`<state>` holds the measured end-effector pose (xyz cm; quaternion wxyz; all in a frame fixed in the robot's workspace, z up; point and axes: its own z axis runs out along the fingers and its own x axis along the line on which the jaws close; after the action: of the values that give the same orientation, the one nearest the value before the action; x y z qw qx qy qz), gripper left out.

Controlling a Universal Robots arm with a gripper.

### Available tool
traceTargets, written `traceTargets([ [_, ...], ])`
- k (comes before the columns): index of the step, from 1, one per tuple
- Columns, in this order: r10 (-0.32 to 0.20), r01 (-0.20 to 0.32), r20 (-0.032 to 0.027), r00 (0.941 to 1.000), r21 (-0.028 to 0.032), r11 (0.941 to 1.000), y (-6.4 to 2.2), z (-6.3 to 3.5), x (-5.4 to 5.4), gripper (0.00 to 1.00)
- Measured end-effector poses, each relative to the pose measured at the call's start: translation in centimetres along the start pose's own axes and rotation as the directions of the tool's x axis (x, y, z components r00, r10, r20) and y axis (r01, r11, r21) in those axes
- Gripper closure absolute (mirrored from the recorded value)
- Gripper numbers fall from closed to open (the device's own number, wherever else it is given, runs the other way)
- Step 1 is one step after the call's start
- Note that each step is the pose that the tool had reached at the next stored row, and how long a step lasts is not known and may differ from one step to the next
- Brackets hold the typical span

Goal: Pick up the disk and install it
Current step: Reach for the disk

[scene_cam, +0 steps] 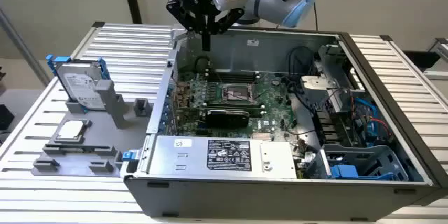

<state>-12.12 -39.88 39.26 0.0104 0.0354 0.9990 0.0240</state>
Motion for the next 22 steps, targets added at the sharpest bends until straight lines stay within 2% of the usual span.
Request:
traceTargets([
  [9,0.0,0.0,0.0,1.0,0.0,1.0,0.0,0.0,0.0,1.0],
  [14,0.0,0.0,0.0,1.0,-0.0021,1.0,-0.01,0.0,0.0,1.0],
  [16,0.0,0.0,-0.0003,1.0,-0.0019,1.0,-0.04,-0.02,0.6,1.0],
  [22,0.0,0.0,-0.0001,1.0,-0.0021,1.0,-0.22,-0.07,3.3,1.0],
])
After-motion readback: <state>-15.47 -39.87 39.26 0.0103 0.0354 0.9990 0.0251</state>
